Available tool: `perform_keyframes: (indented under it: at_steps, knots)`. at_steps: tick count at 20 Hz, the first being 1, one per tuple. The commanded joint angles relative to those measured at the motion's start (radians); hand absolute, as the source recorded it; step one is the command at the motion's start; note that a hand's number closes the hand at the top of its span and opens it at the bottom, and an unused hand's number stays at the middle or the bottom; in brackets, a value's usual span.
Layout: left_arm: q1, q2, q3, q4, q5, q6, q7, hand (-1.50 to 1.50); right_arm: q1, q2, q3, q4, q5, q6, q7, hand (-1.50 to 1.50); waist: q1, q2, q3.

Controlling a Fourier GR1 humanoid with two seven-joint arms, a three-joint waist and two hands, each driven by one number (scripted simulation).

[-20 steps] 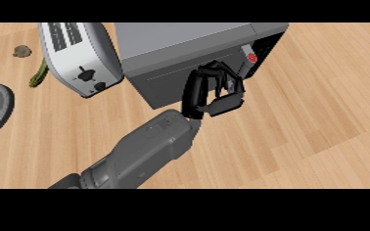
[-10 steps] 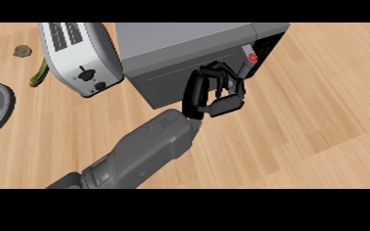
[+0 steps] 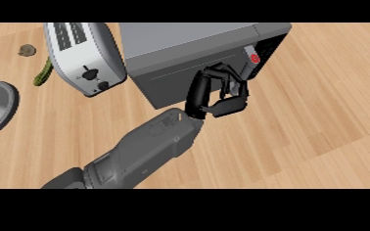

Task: Pick up the milk, place it into the microwave and close the microwave

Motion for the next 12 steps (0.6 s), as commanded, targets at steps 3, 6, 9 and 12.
perform_keyframes:
  at_steps: [3, 6, 9, 12]
  knots:
    - [-0.014, 0.001, 0.043, 0.163, 0.049, 0.045, 0.065, 1.5, 0.004, -0.024, -0.015, -0.016, -0.035, 0.003, 0.013, -1.5, 0.022, 0.006, -0.005]
    - [0.014, 0.001, 0.046, 0.182, 0.073, 0.081, 0.069, 1.5, 0.018, -0.026, -0.022, -0.029, -0.039, 0.007, 0.014, -1.5, 0.044, 0.004, -0.005]
    - [0.019, 0.001, 0.042, 0.175, 0.104, 0.063, 0.083, 1.5, 0.031, -0.035, -0.038, -0.036, -0.045, 0.0, 0.019, -1.5, 0.056, 0.002, -0.007]
    - [0.017, 0.003, 0.039, 0.178, 0.117, 0.052, 0.074, -1.5, 0.052, -0.039, -0.05, -0.041, -0.063, -0.001, 0.024, -1.5, 0.061, 0.001, -0.006]
